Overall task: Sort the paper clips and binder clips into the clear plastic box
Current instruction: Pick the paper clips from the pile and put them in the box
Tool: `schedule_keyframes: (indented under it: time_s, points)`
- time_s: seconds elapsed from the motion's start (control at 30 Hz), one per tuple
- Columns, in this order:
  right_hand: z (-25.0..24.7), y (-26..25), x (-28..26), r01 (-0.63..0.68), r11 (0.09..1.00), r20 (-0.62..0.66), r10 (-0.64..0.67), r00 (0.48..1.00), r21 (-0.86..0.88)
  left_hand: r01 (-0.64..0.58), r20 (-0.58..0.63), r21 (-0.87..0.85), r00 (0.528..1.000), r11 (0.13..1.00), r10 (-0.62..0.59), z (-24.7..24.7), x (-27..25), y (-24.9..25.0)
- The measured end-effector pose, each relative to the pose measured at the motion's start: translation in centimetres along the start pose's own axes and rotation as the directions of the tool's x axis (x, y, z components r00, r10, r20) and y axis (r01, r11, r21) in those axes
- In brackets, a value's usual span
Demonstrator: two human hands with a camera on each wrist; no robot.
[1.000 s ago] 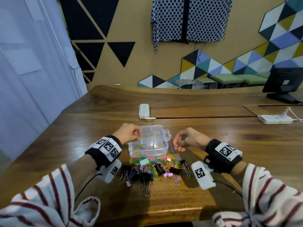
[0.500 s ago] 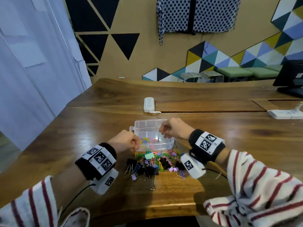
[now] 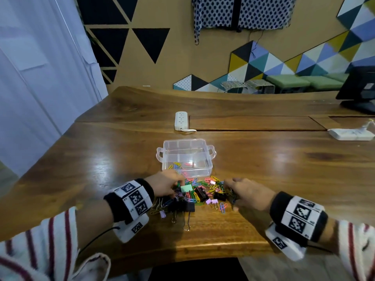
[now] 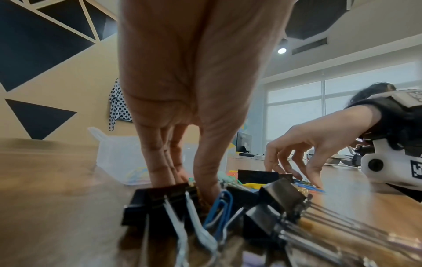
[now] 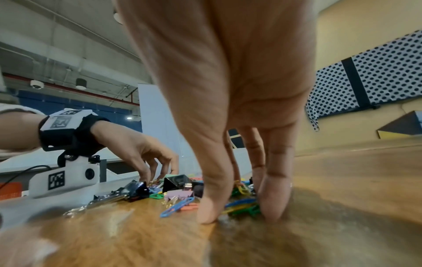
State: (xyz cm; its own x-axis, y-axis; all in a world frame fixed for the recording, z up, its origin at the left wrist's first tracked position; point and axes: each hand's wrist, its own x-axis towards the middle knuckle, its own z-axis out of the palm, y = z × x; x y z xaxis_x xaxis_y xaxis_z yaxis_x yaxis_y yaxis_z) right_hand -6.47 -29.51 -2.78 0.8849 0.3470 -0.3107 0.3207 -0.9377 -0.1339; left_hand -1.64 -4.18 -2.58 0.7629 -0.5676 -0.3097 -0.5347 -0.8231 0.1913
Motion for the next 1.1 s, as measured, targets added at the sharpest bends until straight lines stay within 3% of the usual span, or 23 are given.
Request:
schedule_keyframes:
  time_s: [0.17, 0.3, 0.4, 0.5, 0.63, 0.93, 1.1]
  points:
    - [-0.8, 0.4, 1.1, -0.019, 0.998, -0.025, 0.021, 0.999, 0.062, 0.044, -0.018, -0.135, 0.999, 0.99, -0.047, -0.2, 0.1, 0.0]
    - [-0.4, 1.4, 0.9, -0.022, 0.999, -0.14, 0.026, 0.99, 0.03, 0.069, -0.089, -0.319, 0.991, 0.945, -0.103, -0.1, -0.5, -0.5]
    - [-0.4, 2.1, 0.6, -0.013, 0.999, -0.174, 0.019, 0.985, 0.035, 0.077, -0.094, -0.317, 0.989, 0.945, -0.112, -0.1, -0.7, -0.8]
    - [-0.6, 2.5, 0.3, 0.033, 0.996, -0.121, -0.023, 0.992, 0.081, 0.068, -0.12, -0.277, 0.987, 0.958, -0.105, 0.0, -0.7, -1.1]
    - [-0.4, 2.8, 0.0, 0.08, 0.986, -0.088, -0.067, 0.994, 0.148, 0.055, -0.149, -0.387, 0.982, 0.921, -0.121, 0.1, -0.5, -0.9]
    - [-0.8, 3.8, 0.0, 0.031, 0.987, -0.059, -0.021, 0.998, 0.159, 0.047, -0.226, -0.505, 0.956, 0.862, -0.184, -2.4, -0.1, -1.4]
    - [-1.5, 4.4, 0.1, 0.012, 0.953, -0.027, -0.004, 1.0, 0.302, 0.041, -0.256, -0.563, 0.941, 0.825, -0.222, -3.5, 0.4, -2.0]
